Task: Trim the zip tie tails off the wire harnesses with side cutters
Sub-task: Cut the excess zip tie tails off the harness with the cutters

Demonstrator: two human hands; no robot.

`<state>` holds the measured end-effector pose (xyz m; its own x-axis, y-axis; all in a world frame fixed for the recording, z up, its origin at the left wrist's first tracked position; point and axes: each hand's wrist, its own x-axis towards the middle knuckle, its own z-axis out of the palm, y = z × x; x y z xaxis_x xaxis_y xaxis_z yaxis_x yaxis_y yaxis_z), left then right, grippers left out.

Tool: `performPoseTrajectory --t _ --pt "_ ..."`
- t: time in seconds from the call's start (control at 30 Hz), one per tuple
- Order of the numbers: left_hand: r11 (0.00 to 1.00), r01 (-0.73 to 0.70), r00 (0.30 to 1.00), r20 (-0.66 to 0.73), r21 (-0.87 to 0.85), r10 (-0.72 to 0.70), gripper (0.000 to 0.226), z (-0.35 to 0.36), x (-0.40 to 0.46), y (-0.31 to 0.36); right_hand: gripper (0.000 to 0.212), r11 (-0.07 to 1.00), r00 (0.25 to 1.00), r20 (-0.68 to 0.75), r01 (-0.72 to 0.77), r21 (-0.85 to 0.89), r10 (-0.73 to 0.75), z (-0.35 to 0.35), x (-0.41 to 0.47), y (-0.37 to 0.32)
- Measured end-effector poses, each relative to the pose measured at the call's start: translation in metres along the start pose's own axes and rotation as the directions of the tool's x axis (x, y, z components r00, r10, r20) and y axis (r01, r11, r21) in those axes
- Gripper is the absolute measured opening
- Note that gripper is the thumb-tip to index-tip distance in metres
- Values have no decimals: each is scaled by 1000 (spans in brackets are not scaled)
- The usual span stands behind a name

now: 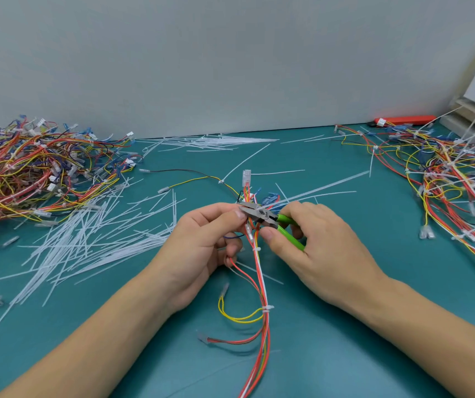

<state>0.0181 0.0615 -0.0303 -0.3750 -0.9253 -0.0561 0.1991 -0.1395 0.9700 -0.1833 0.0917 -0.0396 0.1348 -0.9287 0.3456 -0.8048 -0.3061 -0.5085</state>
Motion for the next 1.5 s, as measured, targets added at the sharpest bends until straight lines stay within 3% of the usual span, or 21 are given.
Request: performPoseTrajectory --t 0.23,0.43,0.8,1.0,1.3,1.43,1.5 --pt "1000 21 999 25 9 -22 11 -1 -1 2 53 997 995 -72 -67 -40 64 1 -3 3" --pt "1000 11 999 39 -12 -10 9 -1 -1 1 44 1000 999 -30 -26 15 26 1 0 4" --pt "999 34 999 20 -26 -33 16 -2 1 0 50 997 1000 3 -31 69 31 -1 0 2" --pt "999 28 999 30 -16 -28 8 -2 0 1 43 1000 1000 -5 -22 20 22 0 0 3" --pt "999 35 999 5 -14 -34 8 0 0 1 54 998 998 -30 -62 -32 61 1 -1 4" --pt "1000 28 999 19 -8 -28 11 0 -1 2 43 999 999 6 -43 -1 43 0 0 2" --pt "999 29 999 15 -15 -29 15 0 0 1 50 999 998 47 -45 10 44 -1 1 0"
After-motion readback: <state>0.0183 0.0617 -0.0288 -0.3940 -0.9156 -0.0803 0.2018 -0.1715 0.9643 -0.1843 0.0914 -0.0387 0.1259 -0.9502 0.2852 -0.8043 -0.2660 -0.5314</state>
